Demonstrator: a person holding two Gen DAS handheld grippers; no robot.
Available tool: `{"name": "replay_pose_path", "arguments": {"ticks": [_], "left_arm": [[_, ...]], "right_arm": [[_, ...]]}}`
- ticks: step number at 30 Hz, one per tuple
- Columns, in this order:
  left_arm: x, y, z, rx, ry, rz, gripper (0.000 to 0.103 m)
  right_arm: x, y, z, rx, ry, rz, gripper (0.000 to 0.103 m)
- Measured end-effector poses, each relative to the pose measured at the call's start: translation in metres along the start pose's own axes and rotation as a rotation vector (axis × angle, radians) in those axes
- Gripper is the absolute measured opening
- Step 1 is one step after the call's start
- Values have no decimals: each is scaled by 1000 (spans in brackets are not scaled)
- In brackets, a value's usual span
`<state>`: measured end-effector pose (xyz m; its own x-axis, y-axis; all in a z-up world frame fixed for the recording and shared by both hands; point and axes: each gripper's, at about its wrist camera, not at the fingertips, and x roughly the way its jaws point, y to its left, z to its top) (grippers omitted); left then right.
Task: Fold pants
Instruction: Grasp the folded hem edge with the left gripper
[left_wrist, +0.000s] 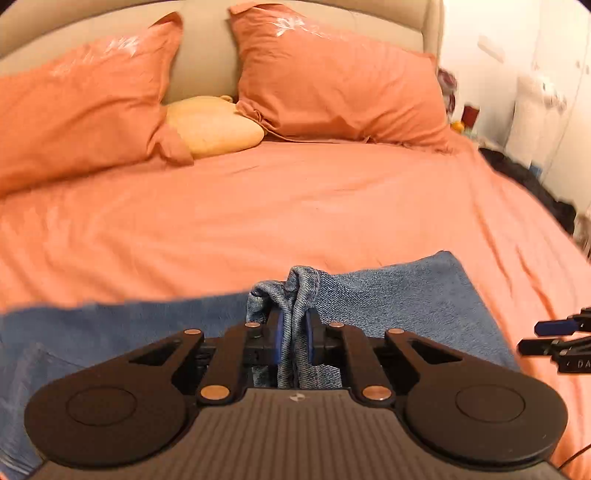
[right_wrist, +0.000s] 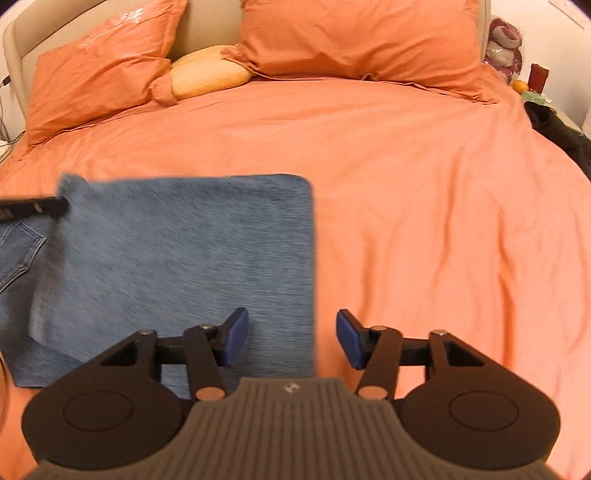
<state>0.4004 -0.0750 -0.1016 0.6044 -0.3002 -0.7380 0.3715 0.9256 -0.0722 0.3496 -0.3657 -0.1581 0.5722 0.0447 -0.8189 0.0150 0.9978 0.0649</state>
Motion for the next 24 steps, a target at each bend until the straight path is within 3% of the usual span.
{"name": "replay_pose_path", "arguments": {"ticks": [3, 10, 16, 21, 24], "left_arm": [[24, 6, 2, 9, 107, 58, 13], [82, 11, -22, 26, 251, 101, 15], [91, 20, -22, 29, 289, 81, 17], [99, 21, -22, 45, 281, 73, 18], [101, 22, -21, 39, 285, 68, 19]], "right_arm": [[4, -6, 6, -19, -6, 12, 22], [28, 4, 37, -83, -47, 40, 9], [79, 10, 90, -90, -58, 47, 10], [130, 0, 95, -43, 52, 25, 8], [141, -6, 89, -13, 49, 31, 7]]}}
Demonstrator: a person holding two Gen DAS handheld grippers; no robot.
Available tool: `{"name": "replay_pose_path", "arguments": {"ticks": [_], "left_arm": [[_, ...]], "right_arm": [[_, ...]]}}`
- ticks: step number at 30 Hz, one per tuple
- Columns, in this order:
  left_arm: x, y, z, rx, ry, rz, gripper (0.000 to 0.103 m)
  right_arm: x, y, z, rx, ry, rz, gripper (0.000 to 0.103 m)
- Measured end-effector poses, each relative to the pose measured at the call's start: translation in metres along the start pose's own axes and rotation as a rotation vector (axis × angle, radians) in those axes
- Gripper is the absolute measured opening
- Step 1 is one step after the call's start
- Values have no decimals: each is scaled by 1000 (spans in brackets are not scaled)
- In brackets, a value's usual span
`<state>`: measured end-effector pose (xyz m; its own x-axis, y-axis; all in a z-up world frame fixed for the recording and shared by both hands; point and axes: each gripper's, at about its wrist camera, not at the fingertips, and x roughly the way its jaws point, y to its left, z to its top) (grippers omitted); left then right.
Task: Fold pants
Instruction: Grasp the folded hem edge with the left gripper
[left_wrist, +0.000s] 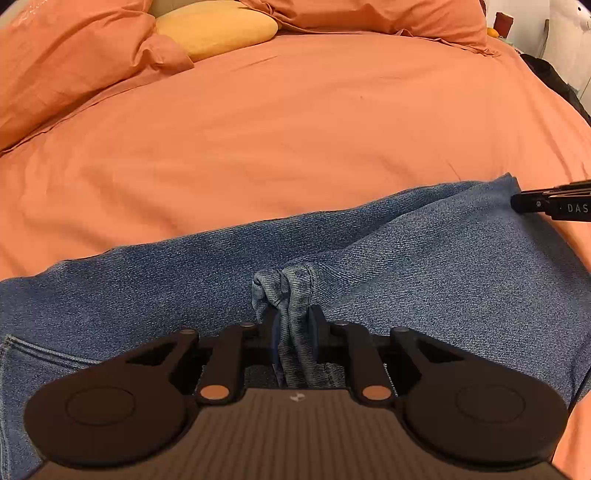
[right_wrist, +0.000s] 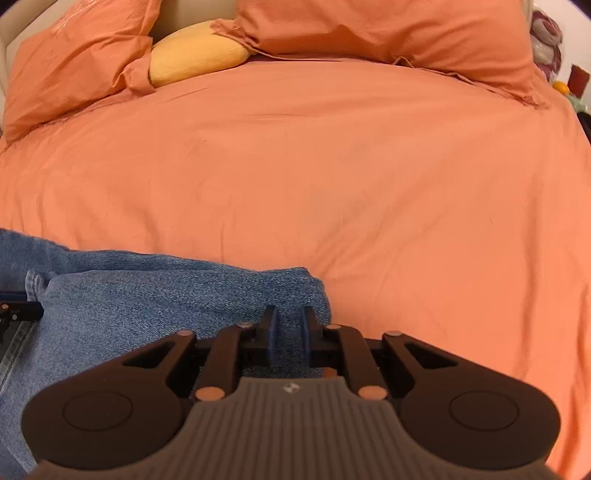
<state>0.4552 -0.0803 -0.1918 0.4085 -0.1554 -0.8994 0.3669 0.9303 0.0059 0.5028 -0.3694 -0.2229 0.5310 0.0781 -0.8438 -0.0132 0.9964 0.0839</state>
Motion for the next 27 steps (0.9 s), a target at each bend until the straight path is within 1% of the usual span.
{"name": "replay_pose_path", "arguments": {"ticks": [2, 4, 5, 6, 8, 9, 11, 13, 15, 16, 17, 19, 20, 21, 24, 27], "left_arm": [[-1, -1, 1, 5, 6, 6, 20], [-4, -1, 4, 10, 14, 15, 23], [-9, -1, 5, 6, 12, 19, 29], [-14, 1, 5, -3, 10, 17, 31], [-28, 3, 1, -5, -7, 21, 31], [-36, 1, -3, 14, -26, 32, 31], [-51, -4, -12, 56, -51, 46, 31], [-62, -10, -23, 71, -54, 24, 31], [-68, -18, -35, 83, -50, -20, 30], [-68, -22, -40, 91, -45, -33, 28], [-68, -26, -46, 101, -40, -38, 24], [-63, -33, -54, 122, -18, -32, 23], [-58, -33, -58, 118, 3, -28, 22], [-54, -32, -62, 110, 17, -23, 22], [-48, -26, -65, 81, 32, -31, 24], [-47, -26, -60, 83, 55, -24, 24]], "right_arm": [[-2, -1, 2, 19, 7, 1, 7], [-11, 3, 3, 8, 21, -10, 7], [-20, 6, 1, -6, 20, -8, 8], [-31, 8, -3, -16, 14, 4, 11], [-55, 11, -14, -21, 13, 46, 12], [-66, 14, -22, -38, 12, 62, 12], [-84, 20, -40, -85, 15, 65, 12], [-93, 22, -57, -96, 30, 66, 11], [-93, 18, -72, -85, 58, 67, 11], [-90, 17, -80, -86, 61, 57, 10], [-85, 16, -86, -76, 71, 53, 10], [-69, 12, -94, -40, 98, 51, 10], [-62, 11, -99, -27, 94, 49, 10], [-59, 11, -101, -25, 88, 47, 10], [-63, 10, -96, -8, 107, 47, 10], [-81, 8, -93, -2, 103, 61, 11]]}}
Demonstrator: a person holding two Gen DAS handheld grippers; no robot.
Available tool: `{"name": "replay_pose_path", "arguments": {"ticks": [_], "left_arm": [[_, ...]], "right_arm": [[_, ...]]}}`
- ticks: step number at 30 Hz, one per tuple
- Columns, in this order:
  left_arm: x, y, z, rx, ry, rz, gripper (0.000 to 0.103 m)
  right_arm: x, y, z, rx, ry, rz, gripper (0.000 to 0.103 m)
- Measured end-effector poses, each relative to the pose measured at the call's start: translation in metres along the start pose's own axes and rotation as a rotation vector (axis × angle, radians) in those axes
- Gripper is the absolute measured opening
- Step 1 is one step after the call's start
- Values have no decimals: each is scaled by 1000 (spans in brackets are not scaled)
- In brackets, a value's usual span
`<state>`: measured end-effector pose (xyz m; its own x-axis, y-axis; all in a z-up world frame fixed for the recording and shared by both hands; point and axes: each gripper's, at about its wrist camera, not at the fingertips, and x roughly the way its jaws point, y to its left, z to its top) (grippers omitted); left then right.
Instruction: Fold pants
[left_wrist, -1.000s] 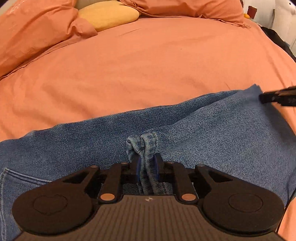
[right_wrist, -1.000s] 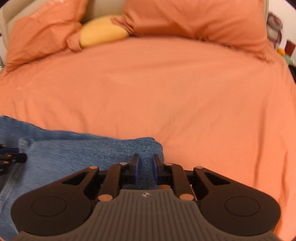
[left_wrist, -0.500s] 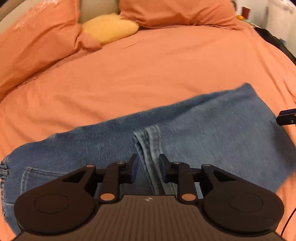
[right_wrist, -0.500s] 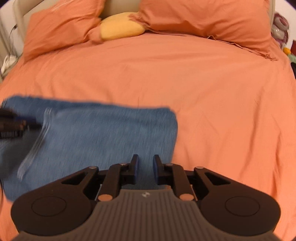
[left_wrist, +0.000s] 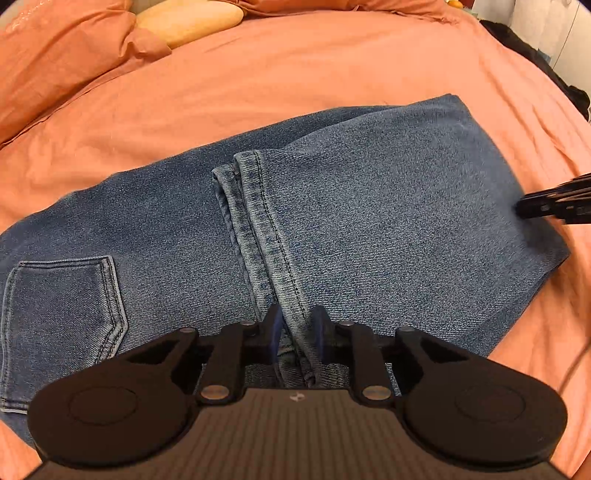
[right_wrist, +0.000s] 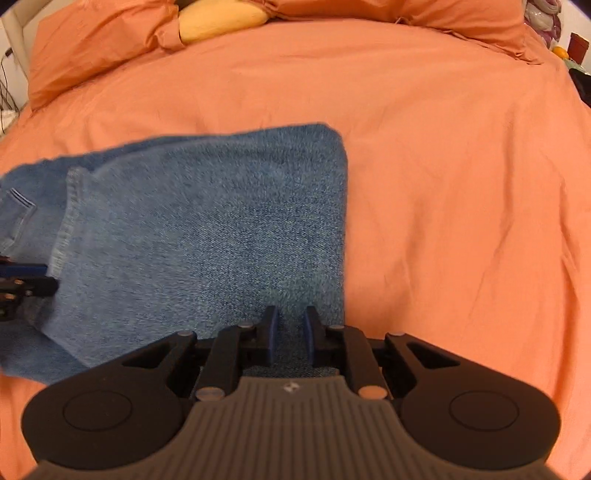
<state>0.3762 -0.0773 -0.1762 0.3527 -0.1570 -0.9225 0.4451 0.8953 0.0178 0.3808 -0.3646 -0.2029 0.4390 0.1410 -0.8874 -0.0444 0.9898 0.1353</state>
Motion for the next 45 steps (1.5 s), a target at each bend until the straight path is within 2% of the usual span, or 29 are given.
{"name": "replay_pose_path", "arguments": {"ticks": [4, 6, 11, 14, 20, 22, 25, 28, 31, 34, 35, 36, 38, 42, 45], "left_arm": [[4, -3, 0, 24, 0, 17, 24], [5, -3, -3, 29, -6, 23, 24], [6, -5, -8, 29, -8, 21, 25], [7, -7, -8, 54, -5, 31, 25], [0, -10, -8, 43, -13, 48, 26], [-11, -8, -11, 58, -20, 41, 30], [-35, -3, -21, 101, -46, 48, 31], [-55, 7, -32, 139, -57, 72, 33], [-73, 27, -41, 142, -71, 91, 40], [-91, 59, -51, 85, -94, 96, 47], [-97, 71, -55, 56, -105, 98, 54], [-102, 83, -60, 25, -117, 102, 60], [-112, 109, -69, -48, -143, 112, 68], [-123, 165, -94, -225, -186, 116, 84], [-123, 205, -118, -389, -206, 115, 88]], "right_arm": [[-34, -1, -16, -31, -31, 30, 12], [-42, 1, -25, -41, -13, 40, 12], [-20, -2, -47, -65, 33, -2, 11], [1, 3, -47, -82, 36, -32, 10], [-2, 5, -43, -94, 60, -53, 10], [-8, 14, -40, -138, 68, -82, 11], [-19, 27, -39, -239, 53, -112, 12], [-34, 39, -36, -304, 27, -85, 12], [-49, 61, -31, -403, -2, -37, 12], [-59, 90, -26, -534, -25, -7, 13], [-60, 100, -24, -582, -31, -2, 16], [-60, 112, -22, -634, -38, 5, 29], [-60, 132, -22, -743, -60, 26, 45], [-44, 172, -17, -931, -45, 54, 48], [-26, 196, -14, -1036, -23, 58, 48]]}}
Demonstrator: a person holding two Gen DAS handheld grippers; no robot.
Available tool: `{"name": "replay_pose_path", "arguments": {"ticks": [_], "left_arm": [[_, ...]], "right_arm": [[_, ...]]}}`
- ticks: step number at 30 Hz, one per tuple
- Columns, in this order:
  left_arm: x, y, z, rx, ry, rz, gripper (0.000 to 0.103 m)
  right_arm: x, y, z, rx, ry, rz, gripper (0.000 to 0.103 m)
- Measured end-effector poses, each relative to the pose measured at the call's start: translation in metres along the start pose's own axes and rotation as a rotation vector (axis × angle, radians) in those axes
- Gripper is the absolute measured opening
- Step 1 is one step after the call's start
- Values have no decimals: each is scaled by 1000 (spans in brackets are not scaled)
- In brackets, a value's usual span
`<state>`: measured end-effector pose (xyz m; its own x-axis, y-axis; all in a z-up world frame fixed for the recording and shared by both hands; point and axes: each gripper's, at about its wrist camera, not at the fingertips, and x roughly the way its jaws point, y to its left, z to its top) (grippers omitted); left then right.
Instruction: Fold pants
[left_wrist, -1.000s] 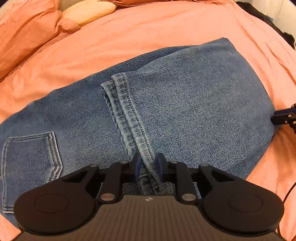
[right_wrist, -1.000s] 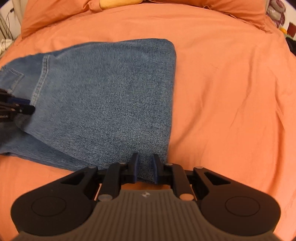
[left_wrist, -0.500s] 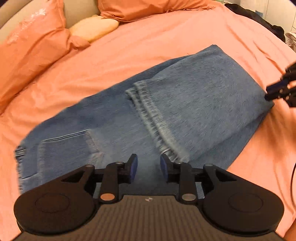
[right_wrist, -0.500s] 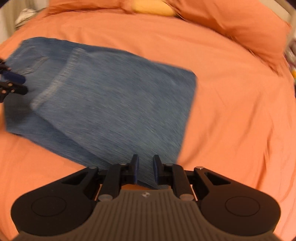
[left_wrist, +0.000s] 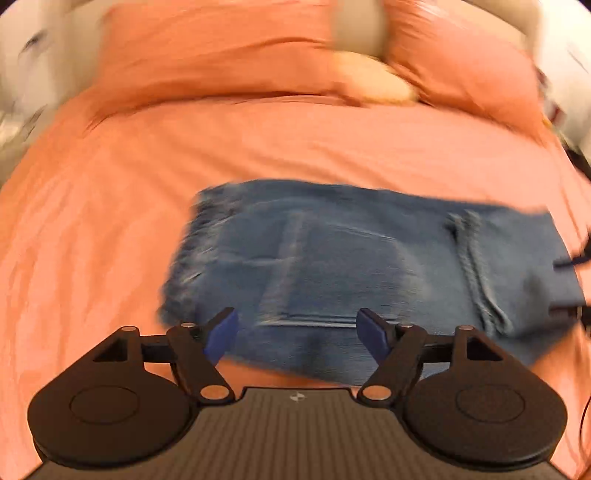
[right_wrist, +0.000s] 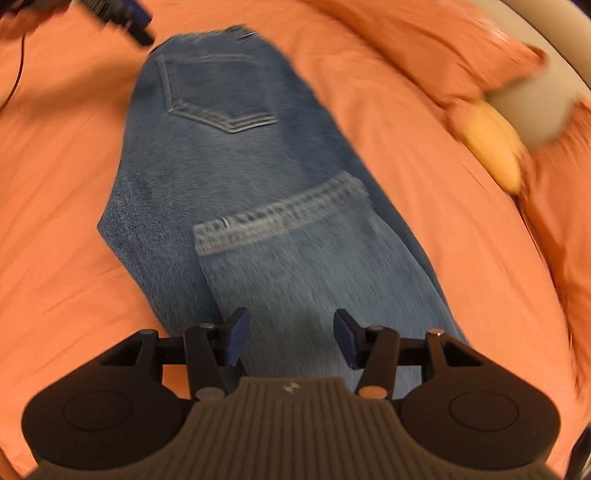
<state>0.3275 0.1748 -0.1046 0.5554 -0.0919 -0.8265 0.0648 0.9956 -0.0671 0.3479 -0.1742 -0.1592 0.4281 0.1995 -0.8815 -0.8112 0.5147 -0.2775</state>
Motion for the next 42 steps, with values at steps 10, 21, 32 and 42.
{"name": "replay_pose_path", "arguments": {"ticks": [10, 21, 32, 42], "left_arm": [[49, 112, -48, -607, -30, -72, 89], [99, 113, -31, -857, -24, -176, 93], [70, 97, -6, -667, -119, -202, 43], [66, 107, -22, -728, -123, -237, 36]], "right_arm": [[65, 7, 48, -106, 58, 61, 48], [89, 1, 64, -131, 145, 131, 49], [97, -10, 65, -80, 146, 129, 55], [99, -15, 62, -44, 144, 121, 56]]}}
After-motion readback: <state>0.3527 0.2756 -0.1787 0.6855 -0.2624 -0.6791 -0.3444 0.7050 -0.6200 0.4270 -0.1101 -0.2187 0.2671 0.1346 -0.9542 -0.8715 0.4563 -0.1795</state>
